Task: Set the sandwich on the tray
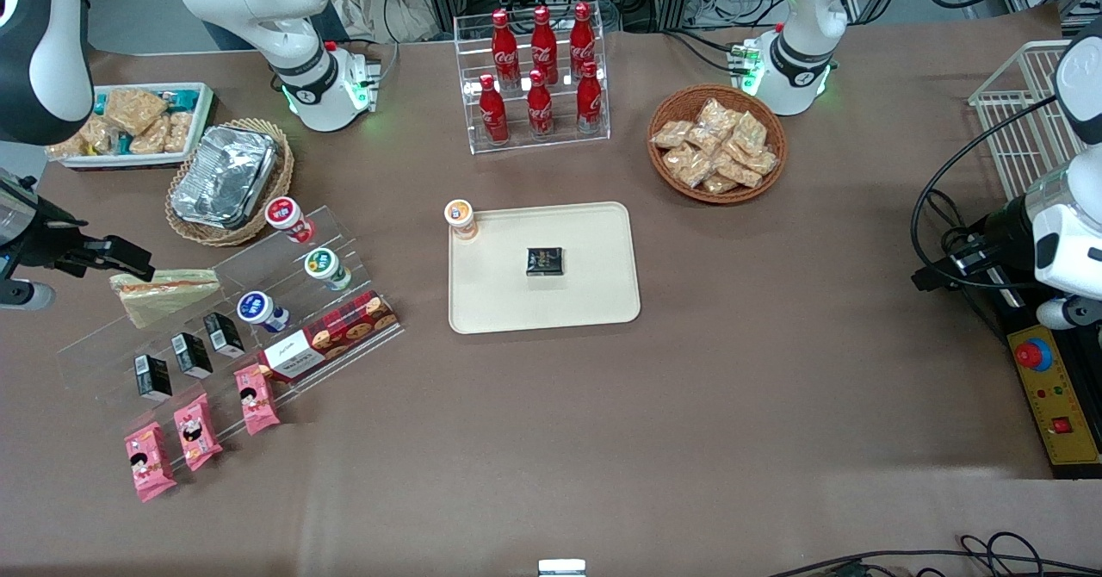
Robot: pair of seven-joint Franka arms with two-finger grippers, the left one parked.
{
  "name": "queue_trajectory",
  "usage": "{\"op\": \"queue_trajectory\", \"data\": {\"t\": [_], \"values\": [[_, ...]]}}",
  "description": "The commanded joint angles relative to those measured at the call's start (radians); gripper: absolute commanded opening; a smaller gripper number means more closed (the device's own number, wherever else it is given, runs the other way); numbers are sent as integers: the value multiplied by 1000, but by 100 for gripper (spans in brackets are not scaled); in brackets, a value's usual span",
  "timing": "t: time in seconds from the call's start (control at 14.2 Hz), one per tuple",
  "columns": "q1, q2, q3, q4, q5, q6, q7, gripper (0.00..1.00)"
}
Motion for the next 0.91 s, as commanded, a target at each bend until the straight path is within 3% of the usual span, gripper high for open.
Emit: {"op": "queue_trajectory", "data": {"t": [0.0,0.56,0.84], "values": [[-1,1,5,8,-16,-24,-7,100],[2,7,6,22,-19,-22,-10,100],[-8,7,2,22,-17,-24,141,100]]}}
